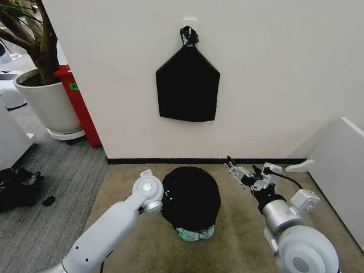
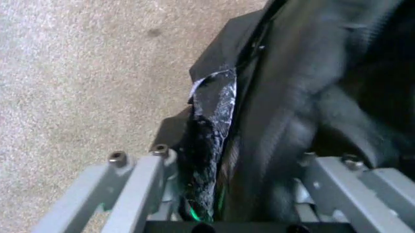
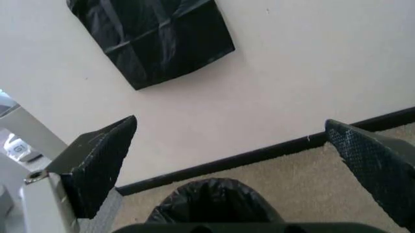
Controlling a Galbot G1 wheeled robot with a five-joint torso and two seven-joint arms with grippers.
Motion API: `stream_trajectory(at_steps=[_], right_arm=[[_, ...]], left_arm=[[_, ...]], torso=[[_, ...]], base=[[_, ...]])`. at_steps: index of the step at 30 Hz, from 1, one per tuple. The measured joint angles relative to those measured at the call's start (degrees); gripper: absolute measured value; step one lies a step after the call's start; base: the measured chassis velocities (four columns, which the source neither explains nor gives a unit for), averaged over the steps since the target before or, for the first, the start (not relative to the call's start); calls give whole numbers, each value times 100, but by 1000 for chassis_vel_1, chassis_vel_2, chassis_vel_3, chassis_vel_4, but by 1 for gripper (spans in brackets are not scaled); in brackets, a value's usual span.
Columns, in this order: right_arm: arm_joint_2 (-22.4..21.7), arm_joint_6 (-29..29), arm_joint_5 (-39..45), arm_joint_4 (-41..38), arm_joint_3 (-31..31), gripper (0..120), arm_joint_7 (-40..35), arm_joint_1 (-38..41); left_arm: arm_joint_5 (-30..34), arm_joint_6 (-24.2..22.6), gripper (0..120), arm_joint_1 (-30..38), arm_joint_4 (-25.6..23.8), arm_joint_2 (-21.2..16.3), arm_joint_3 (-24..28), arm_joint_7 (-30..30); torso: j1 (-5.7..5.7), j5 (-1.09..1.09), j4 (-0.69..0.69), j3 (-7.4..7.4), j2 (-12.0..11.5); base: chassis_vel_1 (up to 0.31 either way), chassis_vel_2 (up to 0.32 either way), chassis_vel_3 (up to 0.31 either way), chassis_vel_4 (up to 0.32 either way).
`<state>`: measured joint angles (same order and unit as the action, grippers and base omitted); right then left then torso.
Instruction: Place the garbage bag over the trash bin.
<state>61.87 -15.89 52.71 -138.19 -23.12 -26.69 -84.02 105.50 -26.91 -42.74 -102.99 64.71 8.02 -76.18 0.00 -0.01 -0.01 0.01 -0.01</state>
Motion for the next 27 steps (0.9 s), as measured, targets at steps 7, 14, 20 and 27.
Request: stream_trajectory(at_steps=[7,14,20,27], right_arm=[[5,-1,1,32,50,100,12,23],[13,-7,52,79,71,100,14,75],[12,-27,167,98,72,100,1,114],[19,-41,258,101,115,100,-43,151]], left_arm=[[103,25,67,23,-289,-86,-3,-73],[204,54,94,128,-577,-284,-73,-124],[419,41,100,208,-791,-474,-191,-169],[585,13,100,146,-1055,-672,-289,-183]], torso=[[0,0,1,0,0],[0,1,2,-1,0],[0,1,1,-1,0],[0,1,1,-1,0]], base=[[0,0,0,0],[0,0,0,0],[0,0,0,0],[0,0,0,0]])
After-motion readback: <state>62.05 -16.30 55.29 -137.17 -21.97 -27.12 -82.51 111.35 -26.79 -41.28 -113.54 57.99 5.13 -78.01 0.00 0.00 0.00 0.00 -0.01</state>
